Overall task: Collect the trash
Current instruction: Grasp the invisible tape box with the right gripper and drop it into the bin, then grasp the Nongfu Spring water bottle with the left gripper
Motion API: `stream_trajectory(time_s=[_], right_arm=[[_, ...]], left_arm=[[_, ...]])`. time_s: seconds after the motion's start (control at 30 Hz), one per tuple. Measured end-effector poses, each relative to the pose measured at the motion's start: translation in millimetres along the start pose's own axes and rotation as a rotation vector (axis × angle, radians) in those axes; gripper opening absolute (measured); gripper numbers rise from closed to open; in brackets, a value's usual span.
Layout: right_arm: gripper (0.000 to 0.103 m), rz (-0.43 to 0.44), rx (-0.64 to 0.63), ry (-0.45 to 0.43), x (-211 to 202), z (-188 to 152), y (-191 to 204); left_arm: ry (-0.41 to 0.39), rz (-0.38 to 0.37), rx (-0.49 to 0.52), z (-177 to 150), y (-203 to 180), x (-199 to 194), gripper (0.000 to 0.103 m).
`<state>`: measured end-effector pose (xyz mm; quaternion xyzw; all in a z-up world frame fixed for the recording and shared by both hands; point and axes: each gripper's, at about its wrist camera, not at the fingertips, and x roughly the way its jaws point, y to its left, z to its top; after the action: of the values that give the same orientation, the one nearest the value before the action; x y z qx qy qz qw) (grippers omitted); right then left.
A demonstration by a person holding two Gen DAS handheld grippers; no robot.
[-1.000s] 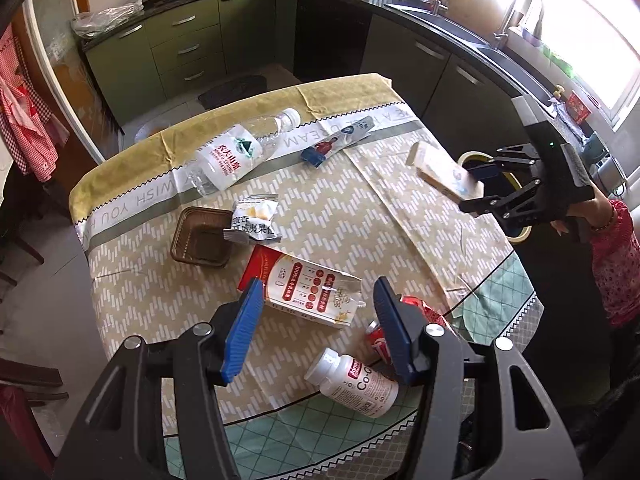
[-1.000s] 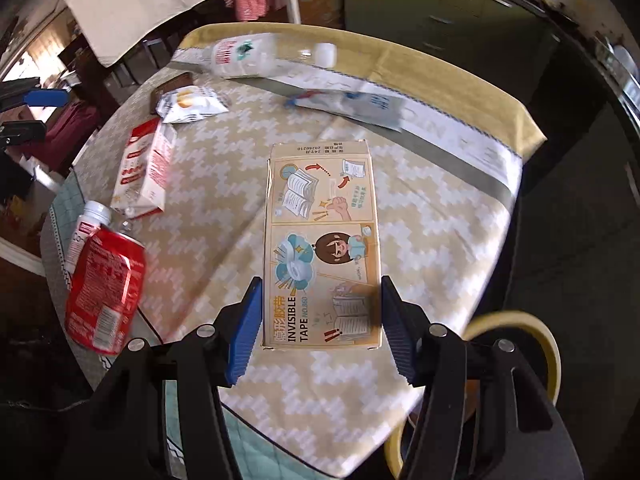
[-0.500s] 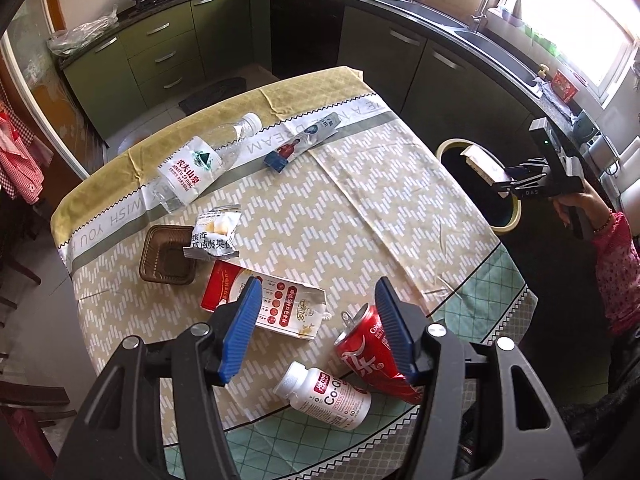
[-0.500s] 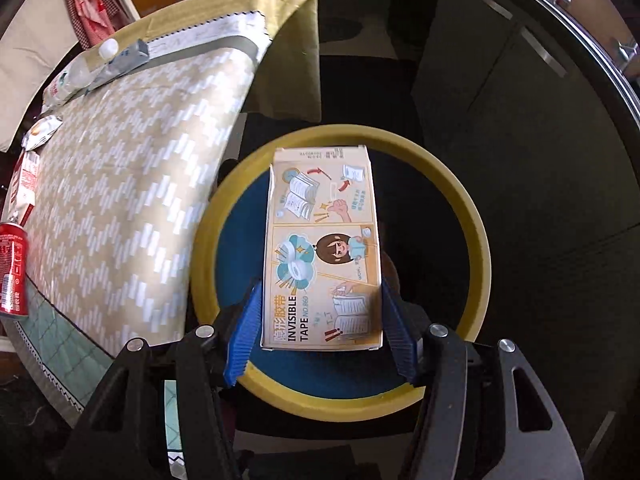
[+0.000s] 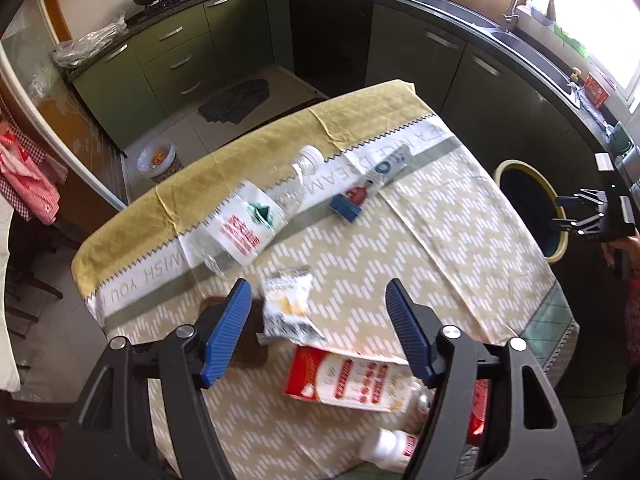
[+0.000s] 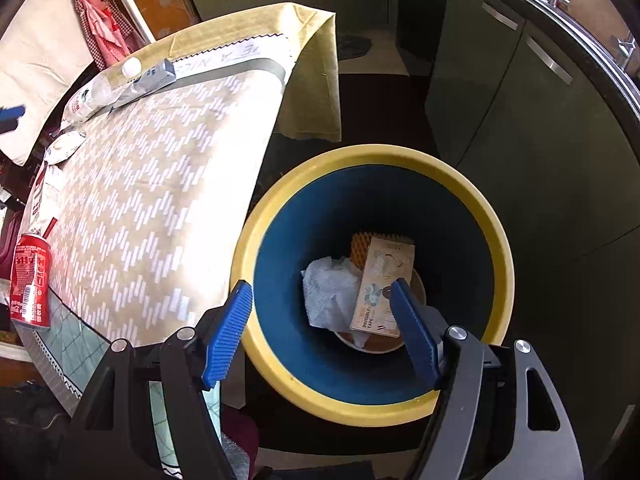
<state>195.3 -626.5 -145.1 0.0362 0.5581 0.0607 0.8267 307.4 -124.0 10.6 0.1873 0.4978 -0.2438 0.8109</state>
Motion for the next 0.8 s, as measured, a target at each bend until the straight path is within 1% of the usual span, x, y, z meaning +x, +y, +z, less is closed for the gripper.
stream_trajectory(time_s=[0.03, 0.1, 0.17, 0.3, 0.4, 0.47, 0.67, 0.8], right_arm=[[0.071, 0.003, -0.004, 0.0, -0.1, -0.9, 4.0], [0.071, 0.013, -0.012, 0.008, 1.4, -2.0, 11.0], [0.071, 0.021, -0.013, 0.012, 1.2, -4.0, 16.3], [0.071, 0.034, -0.003, 0.022, 1.0, -4.1, 19.7], [0.071, 0.028, 0.004, 0.025, -0.6, -3.5, 20.5], [0.071, 0.03, 0.014, 0.024, -2.1, -3.0, 19.9], [0.071, 0.037, 0.04, 0.036, -0.6, -5.2, 17.1], [0.071, 0.035, 0.046, 0.049, 1.9, -7.2, 16.9]], left_arm=[[0.002, 0.002, 0.032, 9.0, 5.3, 7.0, 0.066], [0.013, 0.031, 0.111, 24.4, 12.7, 23.3, 0.066], [0.041, 0.037, 0.175, 35.9, 19.4, 41.7, 0.066], [0.092, -0.004, 0.229, 49.4, 27.9, 71.2, 0.066], [0.115, -0.003, 0.289, 51.8, 25.4, 88.0, 0.071], [0.127, 0.01, 0.313, 54.7, 25.6, 98.3, 0.073], [0.151, 0.026, 0.336, 63.0, 33.0, 121.6, 0.075], [0.196, 0.037, 0.369, 59.6, 33.9, 137.4, 0.075]])
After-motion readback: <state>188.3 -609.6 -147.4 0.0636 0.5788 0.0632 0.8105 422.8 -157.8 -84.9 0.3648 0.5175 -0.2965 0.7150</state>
